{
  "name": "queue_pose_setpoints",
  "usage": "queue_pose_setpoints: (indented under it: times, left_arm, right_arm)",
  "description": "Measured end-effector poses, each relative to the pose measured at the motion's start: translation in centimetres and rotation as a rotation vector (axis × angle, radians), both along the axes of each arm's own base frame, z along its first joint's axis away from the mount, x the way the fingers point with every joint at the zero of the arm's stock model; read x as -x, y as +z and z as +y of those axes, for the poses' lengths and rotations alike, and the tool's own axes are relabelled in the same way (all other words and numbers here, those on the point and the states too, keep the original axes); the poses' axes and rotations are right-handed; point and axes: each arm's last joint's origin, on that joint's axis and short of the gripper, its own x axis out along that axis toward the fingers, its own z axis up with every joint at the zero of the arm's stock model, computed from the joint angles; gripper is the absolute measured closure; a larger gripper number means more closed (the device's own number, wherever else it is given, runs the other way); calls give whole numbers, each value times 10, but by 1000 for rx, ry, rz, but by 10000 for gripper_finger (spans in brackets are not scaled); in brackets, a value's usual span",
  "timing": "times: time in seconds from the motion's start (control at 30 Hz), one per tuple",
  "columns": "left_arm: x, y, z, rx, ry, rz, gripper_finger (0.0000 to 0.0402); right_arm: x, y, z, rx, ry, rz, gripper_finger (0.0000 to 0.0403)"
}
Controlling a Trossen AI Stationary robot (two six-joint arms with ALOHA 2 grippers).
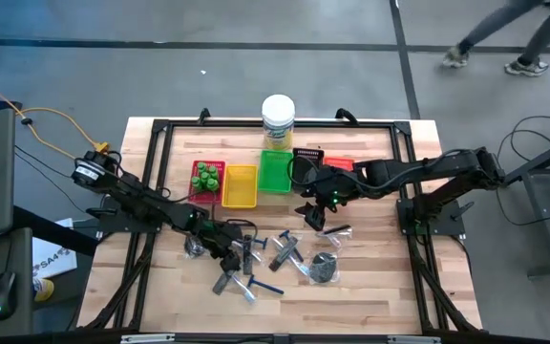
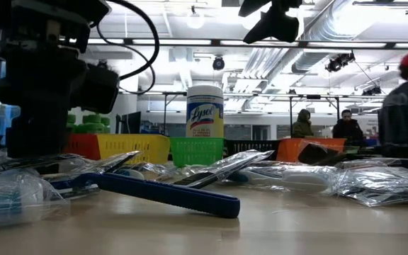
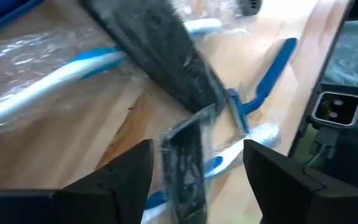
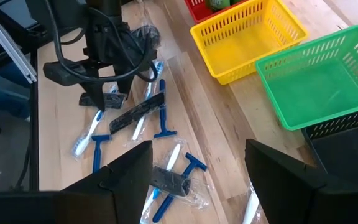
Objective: Pick & Place Travel size toiletries
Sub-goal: Put the black hair comb into the yellow bin
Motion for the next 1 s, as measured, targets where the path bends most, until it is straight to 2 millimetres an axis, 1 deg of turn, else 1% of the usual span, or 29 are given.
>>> queue_pose_setpoints:
  times: [0.1,0.2,0.73,0.93,1.0]
  left_arm:
    - [0,0,0,5,-5,2,167]
    - [1,0,-1,23,-25,10,184]
    - [0,1,-1,41,-32,1,325]
    - [0,1,-2,44,-35,2,391]
    - [0,1,-2,46,-38,3,397]
  right_arm:
    - [0,0,0,0,0,0,159]
    - [0,0,0,0,0,0,159]
    - [0,0,0,1,0,1,159]
    - [0,0,0,1,0,1,159]
    - [0,0,0,1,0,0,159]
